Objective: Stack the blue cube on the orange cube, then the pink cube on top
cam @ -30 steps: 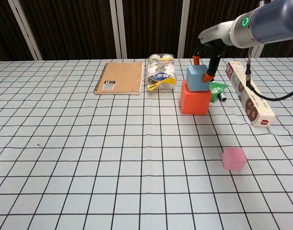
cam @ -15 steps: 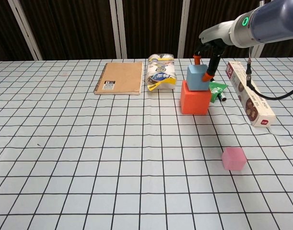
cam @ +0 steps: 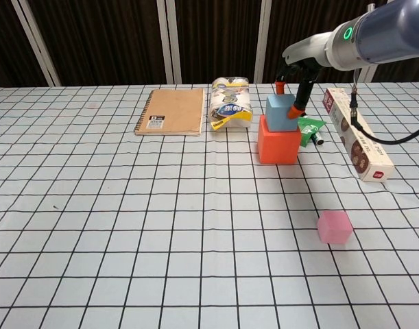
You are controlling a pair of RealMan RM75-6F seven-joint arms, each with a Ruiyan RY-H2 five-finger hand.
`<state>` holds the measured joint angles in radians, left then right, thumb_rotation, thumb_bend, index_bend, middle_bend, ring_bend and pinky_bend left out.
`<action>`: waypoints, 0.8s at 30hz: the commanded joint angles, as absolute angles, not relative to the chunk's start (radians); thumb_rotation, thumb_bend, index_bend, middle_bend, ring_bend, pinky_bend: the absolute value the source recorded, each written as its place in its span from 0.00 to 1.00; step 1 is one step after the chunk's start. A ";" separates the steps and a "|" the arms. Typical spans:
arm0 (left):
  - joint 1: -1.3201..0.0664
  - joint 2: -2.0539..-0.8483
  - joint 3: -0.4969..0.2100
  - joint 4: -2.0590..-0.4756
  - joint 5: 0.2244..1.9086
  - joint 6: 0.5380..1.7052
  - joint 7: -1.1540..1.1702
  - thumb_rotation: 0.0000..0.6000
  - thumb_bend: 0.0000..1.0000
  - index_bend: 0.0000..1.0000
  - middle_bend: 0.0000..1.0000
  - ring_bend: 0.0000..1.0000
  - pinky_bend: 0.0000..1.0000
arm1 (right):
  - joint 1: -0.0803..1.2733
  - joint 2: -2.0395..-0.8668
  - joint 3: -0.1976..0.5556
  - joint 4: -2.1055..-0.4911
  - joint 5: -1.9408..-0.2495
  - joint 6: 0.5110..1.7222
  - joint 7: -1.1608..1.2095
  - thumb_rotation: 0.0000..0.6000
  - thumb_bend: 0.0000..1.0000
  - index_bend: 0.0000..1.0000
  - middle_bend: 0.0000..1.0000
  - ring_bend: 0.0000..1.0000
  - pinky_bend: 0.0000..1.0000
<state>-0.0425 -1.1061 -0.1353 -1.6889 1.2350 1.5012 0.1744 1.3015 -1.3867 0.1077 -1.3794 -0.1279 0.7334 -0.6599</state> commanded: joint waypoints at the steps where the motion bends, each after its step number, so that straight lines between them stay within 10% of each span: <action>1: -0.043 -1.106 -0.135 -1.689 1.235 1.500 0.175 1.00 0.13 0.07 0.00 0.00 0.00 | 1.302 -1.385 0.108 -1.382 -0.131 0.735 -0.659 1.00 0.38 0.46 0.00 0.00 0.00; 24: -0.042 -1.106 -0.135 -1.689 1.236 1.503 0.173 1.00 0.13 0.07 0.00 0.00 0.00 | 1.310 -1.373 0.094 -1.396 -0.128 0.731 -0.657 1.00 0.31 0.38 0.00 0.00 0.00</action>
<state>-0.0415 -1.1056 -0.1345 -1.6888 1.2357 1.5031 0.1731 1.3099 -1.3725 0.0939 -1.3958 -0.1284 0.7311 -0.6574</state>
